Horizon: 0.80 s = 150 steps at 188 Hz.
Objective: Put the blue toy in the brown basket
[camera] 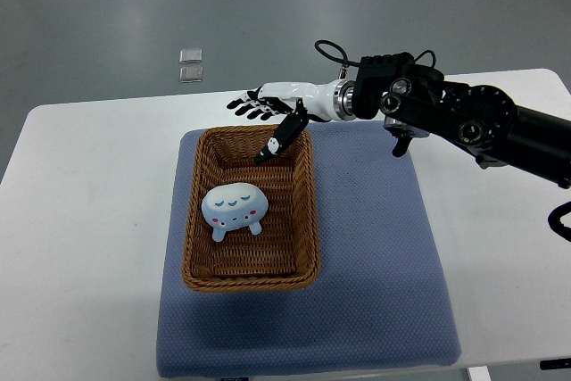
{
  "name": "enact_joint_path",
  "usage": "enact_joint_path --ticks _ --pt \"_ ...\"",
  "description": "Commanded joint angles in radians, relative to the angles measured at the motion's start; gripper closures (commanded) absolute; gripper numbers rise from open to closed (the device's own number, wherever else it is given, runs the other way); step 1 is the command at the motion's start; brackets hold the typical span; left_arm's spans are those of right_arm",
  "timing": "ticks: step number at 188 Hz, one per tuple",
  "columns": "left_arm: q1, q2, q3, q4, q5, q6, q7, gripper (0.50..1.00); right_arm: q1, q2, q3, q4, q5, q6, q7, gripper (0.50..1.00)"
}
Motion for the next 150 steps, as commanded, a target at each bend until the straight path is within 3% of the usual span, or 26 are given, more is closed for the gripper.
enact_joint_path --ticks 1,38,86,116,150 --pt "0.000 0.000 0.000 0.000 0.000 0.000 0.002 0.500 -0.009 -0.041 0.092 0.003 0.046 0.001 0.000 0.589" --pt "0.000 0.000 0.000 0.000 0.000 0.000 0.001 0.500 -0.147 -0.094 0.383 0.003 0.288 0.003 0.002 0.589" --pt "0.000 0.000 0.005 0.000 0.000 0.000 0.000 0.500 -0.372 -0.065 0.670 -0.014 0.486 0.004 0.011 0.589" --pt "0.000 0.000 0.006 -0.002 0.000 0.000 0.000 0.500 -0.533 -0.018 0.787 -0.022 0.514 0.030 0.126 0.589" --pt "0.000 0.000 0.006 -0.002 0.000 0.000 0.000 0.500 -0.573 0.013 0.804 -0.089 0.603 0.090 0.200 0.589"
